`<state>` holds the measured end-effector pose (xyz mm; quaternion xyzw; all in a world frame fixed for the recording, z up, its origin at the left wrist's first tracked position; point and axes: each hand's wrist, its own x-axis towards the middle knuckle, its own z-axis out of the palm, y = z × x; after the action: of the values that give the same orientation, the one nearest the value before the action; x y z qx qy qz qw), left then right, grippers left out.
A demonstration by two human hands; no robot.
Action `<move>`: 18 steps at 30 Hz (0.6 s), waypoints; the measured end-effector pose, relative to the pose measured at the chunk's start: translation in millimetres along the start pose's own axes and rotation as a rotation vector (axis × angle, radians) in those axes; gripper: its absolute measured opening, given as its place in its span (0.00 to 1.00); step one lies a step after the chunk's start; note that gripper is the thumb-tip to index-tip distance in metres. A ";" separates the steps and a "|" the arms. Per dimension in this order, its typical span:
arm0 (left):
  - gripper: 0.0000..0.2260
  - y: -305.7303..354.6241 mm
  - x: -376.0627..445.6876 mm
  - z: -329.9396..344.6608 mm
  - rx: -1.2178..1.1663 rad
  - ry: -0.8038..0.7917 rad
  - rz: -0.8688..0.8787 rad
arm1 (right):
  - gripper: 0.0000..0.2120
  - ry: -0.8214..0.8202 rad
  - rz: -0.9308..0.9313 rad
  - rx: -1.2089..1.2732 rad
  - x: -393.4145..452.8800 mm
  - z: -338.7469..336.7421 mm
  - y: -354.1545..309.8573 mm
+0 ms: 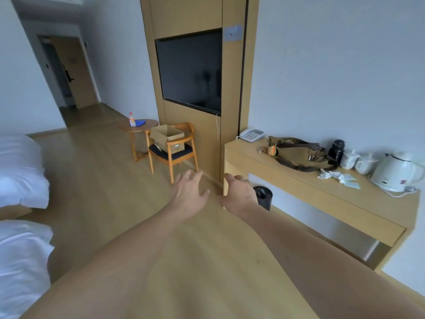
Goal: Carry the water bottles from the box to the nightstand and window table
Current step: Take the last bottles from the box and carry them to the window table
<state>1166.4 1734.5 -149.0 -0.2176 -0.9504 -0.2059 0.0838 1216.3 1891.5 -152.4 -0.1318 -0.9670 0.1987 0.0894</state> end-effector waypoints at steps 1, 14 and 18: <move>0.27 -16.3 14.3 -1.2 0.008 0.003 -0.018 | 0.31 -0.009 -0.014 0.007 20.0 9.2 -11.3; 0.28 -245.8 231.8 -38.5 0.114 0.017 -0.018 | 0.33 -0.029 -0.071 0.036 272.9 126.9 -186.3; 0.28 -300.7 297.8 -54.0 0.114 0.029 -0.017 | 0.33 -0.034 -0.086 0.045 342.5 147.6 -235.4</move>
<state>770.0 1577.6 -132.9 -0.2015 -0.9611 -0.1553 0.1079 806.3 1729.1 -148.7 -0.0848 -0.9684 0.2188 0.0843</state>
